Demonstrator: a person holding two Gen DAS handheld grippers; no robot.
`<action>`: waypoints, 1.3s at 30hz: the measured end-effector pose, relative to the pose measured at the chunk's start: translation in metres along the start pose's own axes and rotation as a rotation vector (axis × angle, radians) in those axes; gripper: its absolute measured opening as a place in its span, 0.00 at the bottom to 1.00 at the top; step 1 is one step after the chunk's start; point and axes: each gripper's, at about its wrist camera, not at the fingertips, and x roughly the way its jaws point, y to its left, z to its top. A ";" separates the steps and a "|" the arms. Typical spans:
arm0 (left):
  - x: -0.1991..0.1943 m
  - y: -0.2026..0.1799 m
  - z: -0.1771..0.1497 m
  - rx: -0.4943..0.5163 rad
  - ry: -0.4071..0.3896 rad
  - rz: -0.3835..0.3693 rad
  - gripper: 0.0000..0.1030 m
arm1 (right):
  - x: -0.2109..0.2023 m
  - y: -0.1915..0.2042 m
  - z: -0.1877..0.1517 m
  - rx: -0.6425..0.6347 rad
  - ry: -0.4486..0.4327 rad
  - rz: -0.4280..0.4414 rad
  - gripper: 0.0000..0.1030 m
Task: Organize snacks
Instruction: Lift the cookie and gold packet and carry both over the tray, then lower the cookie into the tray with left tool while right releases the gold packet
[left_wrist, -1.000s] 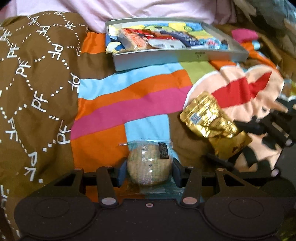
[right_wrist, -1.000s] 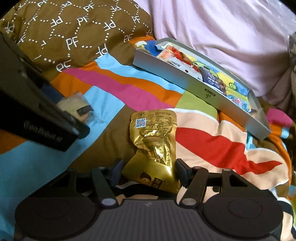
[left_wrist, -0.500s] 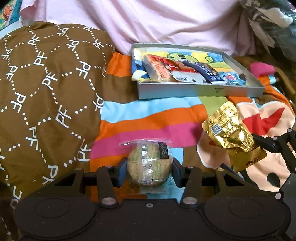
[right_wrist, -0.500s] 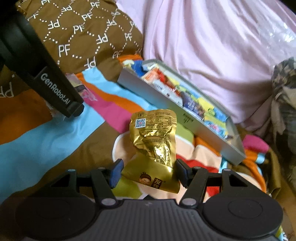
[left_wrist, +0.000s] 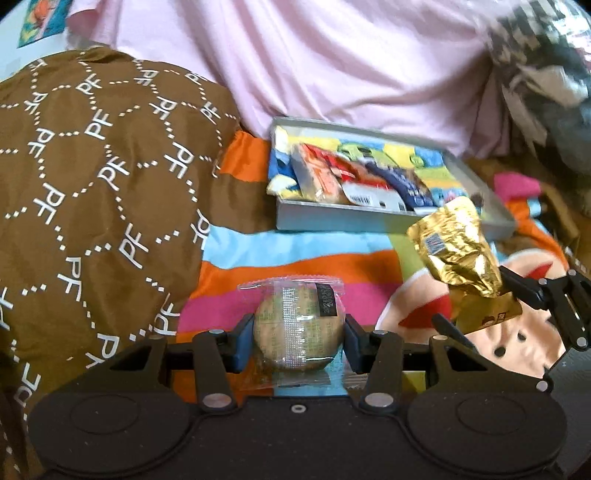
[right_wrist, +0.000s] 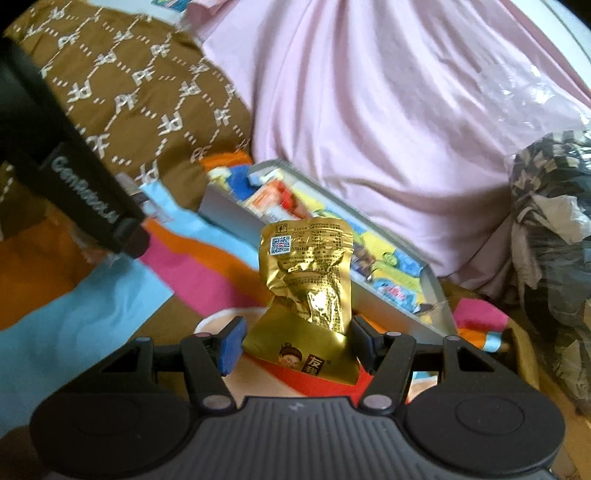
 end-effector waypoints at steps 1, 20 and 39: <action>-0.001 0.000 0.000 -0.007 -0.007 0.001 0.49 | 0.000 -0.004 0.001 0.017 -0.005 -0.003 0.64; 0.041 -0.066 0.126 -0.147 -0.112 0.010 0.49 | 0.056 -0.118 0.007 0.298 -0.077 -0.111 0.64; 0.139 -0.107 0.178 -0.118 -0.061 0.036 0.49 | 0.128 -0.138 0.010 0.434 0.005 0.010 0.64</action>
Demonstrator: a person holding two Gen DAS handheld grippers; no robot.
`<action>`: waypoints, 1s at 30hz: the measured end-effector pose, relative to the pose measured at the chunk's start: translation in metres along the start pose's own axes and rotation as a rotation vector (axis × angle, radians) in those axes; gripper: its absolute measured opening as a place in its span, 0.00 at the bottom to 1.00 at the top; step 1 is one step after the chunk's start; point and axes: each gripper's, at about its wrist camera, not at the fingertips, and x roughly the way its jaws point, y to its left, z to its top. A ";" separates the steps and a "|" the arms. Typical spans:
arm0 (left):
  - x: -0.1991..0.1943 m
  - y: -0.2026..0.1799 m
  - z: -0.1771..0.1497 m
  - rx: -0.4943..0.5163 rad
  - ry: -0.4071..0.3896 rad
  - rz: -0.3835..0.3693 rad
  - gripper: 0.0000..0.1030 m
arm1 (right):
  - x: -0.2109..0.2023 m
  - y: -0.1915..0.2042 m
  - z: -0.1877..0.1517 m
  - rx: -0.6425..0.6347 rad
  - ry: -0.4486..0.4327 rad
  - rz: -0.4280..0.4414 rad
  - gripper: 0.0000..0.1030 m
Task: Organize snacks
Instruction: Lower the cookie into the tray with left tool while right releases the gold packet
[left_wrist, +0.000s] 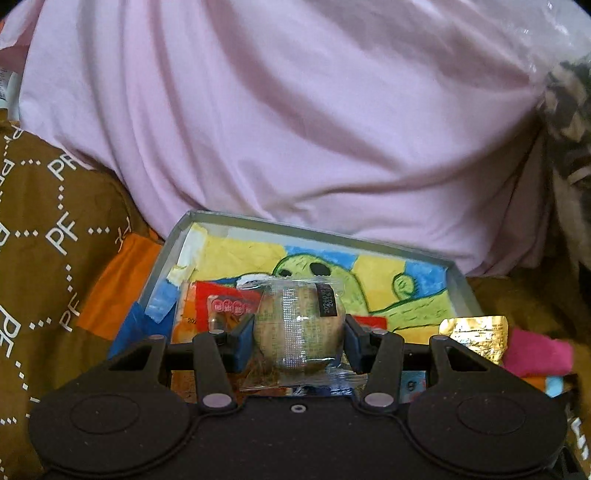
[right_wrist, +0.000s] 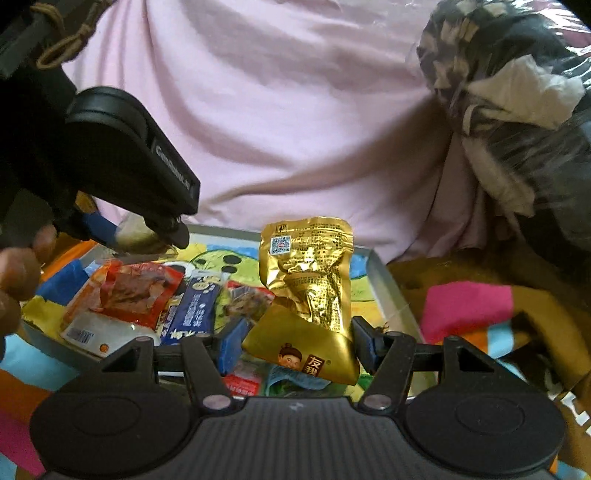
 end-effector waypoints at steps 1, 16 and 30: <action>0.003 0.001 -0.001 -0.001 0.009 0.003 0.49 | 0.003 0.000 -0.002 0.003 0.010 0.002 0.64; 0.025 -0.006 -0.017 0.133 0.064 0.022 0.50 | 0.022 0.006 -0.014 0.014 0.069 0.006 0.65; 0.025 -0.007 -0.018 0.131 0.072 0.007 0.72 | 0.024 0.006 -0.017 0.031 0.057 -0.006 0.77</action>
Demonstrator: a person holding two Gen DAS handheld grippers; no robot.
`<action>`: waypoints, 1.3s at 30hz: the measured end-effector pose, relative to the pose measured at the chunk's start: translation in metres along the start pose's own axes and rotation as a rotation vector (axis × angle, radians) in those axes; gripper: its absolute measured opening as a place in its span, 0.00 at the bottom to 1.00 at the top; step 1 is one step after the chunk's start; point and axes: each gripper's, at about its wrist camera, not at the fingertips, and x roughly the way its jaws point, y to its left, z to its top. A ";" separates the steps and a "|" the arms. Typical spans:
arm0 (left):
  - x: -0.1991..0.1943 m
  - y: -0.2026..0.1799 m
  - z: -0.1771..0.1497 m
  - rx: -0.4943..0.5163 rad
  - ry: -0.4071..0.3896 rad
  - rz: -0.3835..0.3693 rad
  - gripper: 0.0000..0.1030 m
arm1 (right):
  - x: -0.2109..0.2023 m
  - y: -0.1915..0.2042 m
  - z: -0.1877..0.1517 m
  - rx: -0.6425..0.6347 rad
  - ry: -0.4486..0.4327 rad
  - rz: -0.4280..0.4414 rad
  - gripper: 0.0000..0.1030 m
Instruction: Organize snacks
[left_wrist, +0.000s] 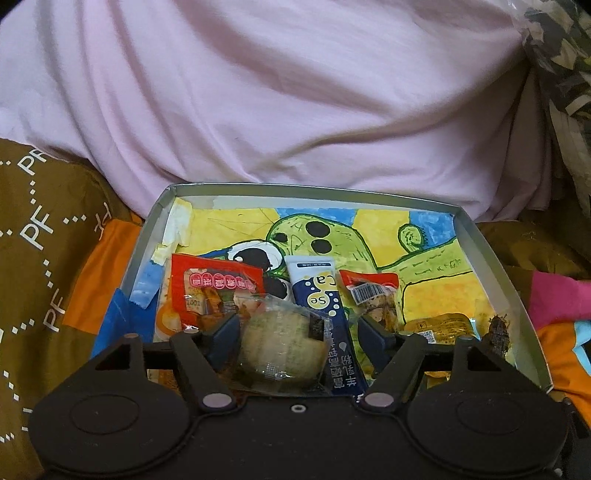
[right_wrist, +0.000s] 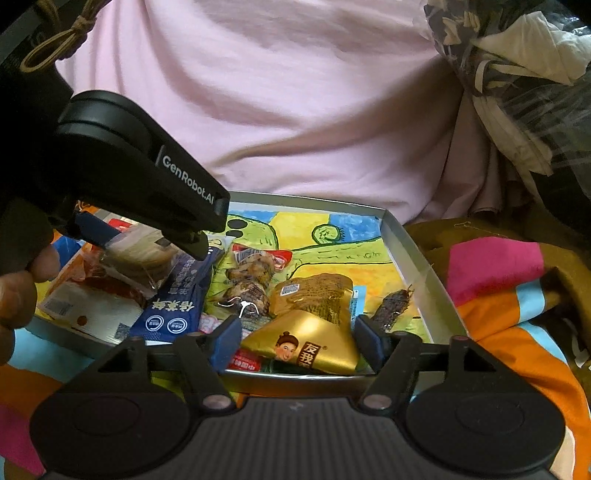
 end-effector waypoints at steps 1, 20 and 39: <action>0.000 -0.001 0.000 0.006 0.001 0.001 0.73 | 0.000 -0.001 0.000 0.005 -0.002 0.000 0.78; -0.014 -0.002 0.003 -0.027 -0.085 0.018 0.99 | -0.007 -0.005 0.002 0.042 -0.049 -0.061 1.00; -0.042 0.010 0.010 -0.038 -0.114 0.066 0.99 | -0.033 -0.011 0.012 0.104 -0.117 -0.071 1.00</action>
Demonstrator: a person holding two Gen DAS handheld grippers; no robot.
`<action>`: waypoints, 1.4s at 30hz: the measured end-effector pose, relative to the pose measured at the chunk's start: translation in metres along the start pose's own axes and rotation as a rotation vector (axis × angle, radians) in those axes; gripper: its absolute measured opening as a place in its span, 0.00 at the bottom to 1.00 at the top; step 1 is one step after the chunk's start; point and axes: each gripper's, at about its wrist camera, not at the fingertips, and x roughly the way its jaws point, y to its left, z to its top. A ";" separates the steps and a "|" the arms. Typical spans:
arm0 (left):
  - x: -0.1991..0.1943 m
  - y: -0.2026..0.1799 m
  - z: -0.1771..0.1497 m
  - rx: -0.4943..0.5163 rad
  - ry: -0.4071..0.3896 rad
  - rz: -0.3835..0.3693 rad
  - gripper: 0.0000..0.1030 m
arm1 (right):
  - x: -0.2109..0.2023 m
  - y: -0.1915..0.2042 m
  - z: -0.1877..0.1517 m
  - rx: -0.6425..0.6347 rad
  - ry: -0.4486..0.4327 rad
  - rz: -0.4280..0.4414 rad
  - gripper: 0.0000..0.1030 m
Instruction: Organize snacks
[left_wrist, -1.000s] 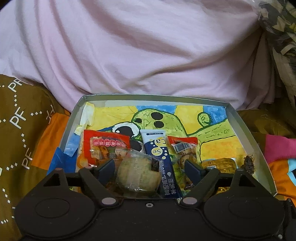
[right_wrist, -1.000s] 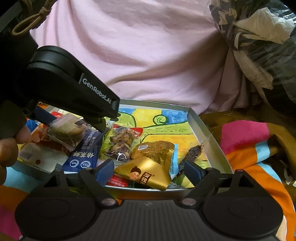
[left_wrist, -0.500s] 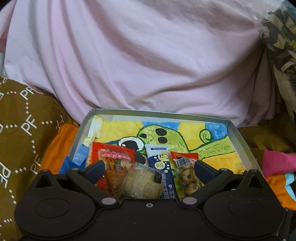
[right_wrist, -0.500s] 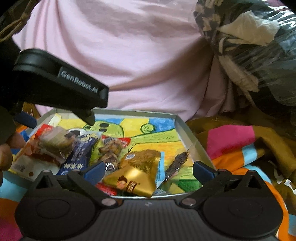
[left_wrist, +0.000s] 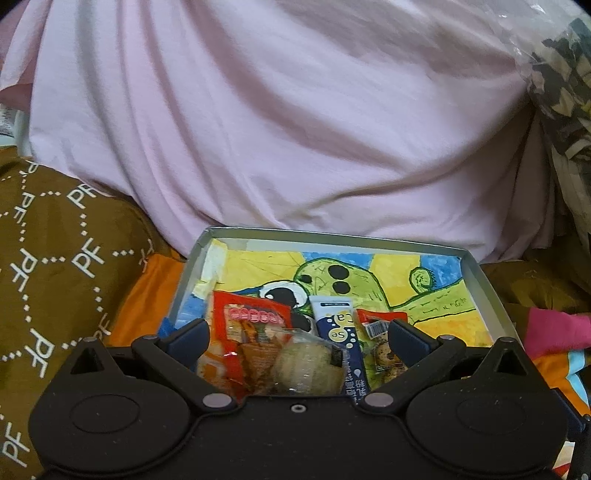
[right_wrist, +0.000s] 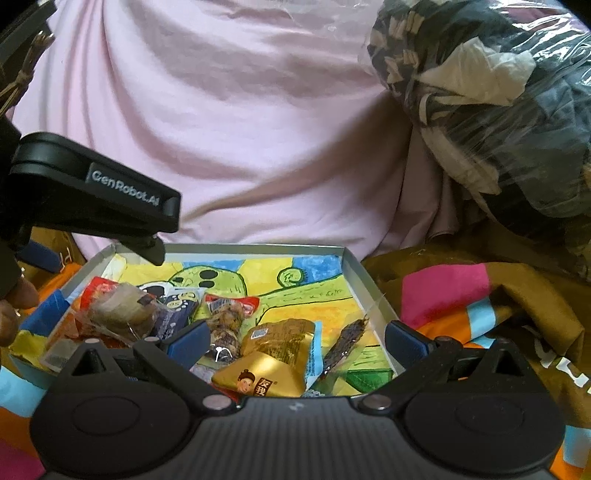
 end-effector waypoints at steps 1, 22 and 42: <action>-0.002 0.002 0.001 -0.002 -0.001 0.003 0.99 | -0.002 -0.001 0.000 0.003 -0.002 -0.001 1.00; -0.074 0.032 -0.014 -0.023 -0.067 0.151 0.99 | -0.053 -0.011 0.008 0.062 -0.027 0.005 1.00; -0.131 0.044 -0.045 -0.020 -0.087 0.250 0.99 | -0.105 -0.012 0.003 0.079 -0.005 0.041 1.00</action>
